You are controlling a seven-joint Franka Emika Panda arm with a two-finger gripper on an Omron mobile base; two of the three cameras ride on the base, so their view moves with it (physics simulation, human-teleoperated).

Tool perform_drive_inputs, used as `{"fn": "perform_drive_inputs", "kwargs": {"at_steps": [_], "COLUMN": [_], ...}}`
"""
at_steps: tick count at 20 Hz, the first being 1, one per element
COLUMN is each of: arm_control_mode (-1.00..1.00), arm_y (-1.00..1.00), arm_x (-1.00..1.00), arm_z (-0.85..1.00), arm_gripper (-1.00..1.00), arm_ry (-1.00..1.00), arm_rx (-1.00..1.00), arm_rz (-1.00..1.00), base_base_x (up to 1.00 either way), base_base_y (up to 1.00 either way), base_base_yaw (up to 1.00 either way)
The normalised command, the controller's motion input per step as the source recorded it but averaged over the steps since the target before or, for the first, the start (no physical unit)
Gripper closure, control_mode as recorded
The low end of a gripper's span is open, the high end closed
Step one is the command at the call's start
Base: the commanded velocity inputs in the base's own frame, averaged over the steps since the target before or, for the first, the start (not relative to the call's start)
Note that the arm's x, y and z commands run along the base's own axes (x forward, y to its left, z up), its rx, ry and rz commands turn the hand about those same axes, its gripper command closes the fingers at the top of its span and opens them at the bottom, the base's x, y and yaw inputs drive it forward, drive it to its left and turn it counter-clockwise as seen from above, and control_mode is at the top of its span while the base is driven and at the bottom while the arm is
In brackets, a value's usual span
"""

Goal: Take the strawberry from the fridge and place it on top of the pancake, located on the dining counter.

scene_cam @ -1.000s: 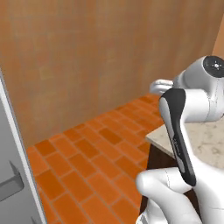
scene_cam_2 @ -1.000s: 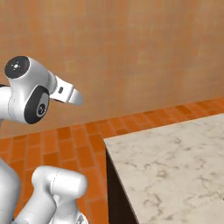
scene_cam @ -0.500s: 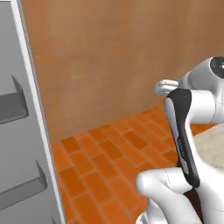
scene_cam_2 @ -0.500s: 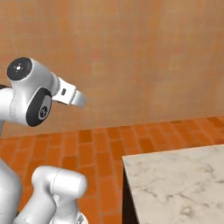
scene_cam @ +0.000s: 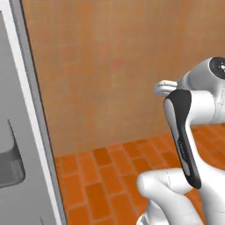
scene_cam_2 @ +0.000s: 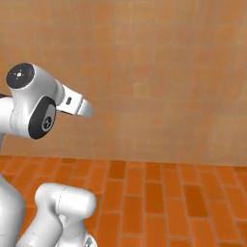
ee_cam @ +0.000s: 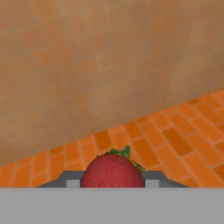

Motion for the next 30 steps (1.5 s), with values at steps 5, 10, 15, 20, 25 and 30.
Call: {"fn": "perform_drive_inputs", "kwargs": {"at_steps": [5, 10, 15, 20, 25, 30], "arm_control_mode": [1.0, 1.0, 1.0, 1.0, 1.0, 1.0], "arm_y": [0.0, 0.0, 0.0, 0.0, 0.0, 0.0], "arm_x": [0.0, 0.0, 0.0, 0.0, 0.0, 0.0], "arm_z": [0.0, 0.0, 0.0, 0.0, 0.0, 0.0], "arm_gripper": [1.0, 1.0, 1.0, 1.0, 1.0, 1.0], "arm_ry": [0.0, 0.0, 0.0, 0.0, 0.0, 0.0], "arm_rx": [0.0, 0.0, 0.0, 0.0, 0.0, 0.0], "arm_rz": [0.0, 0.0, 0.0, 0.0, 0.0, 0.0], "base_base_x": [1.0, 0.79, 0.71, 0.6, 0.63, 0.78], "base_base_y": [-0.06, 0.04, 0.08, 0.1, 0.25, 0.35], "base_base_yaw": [-0.34, -0.81, -0.85, -0.88, -0.86, -0.8]}}
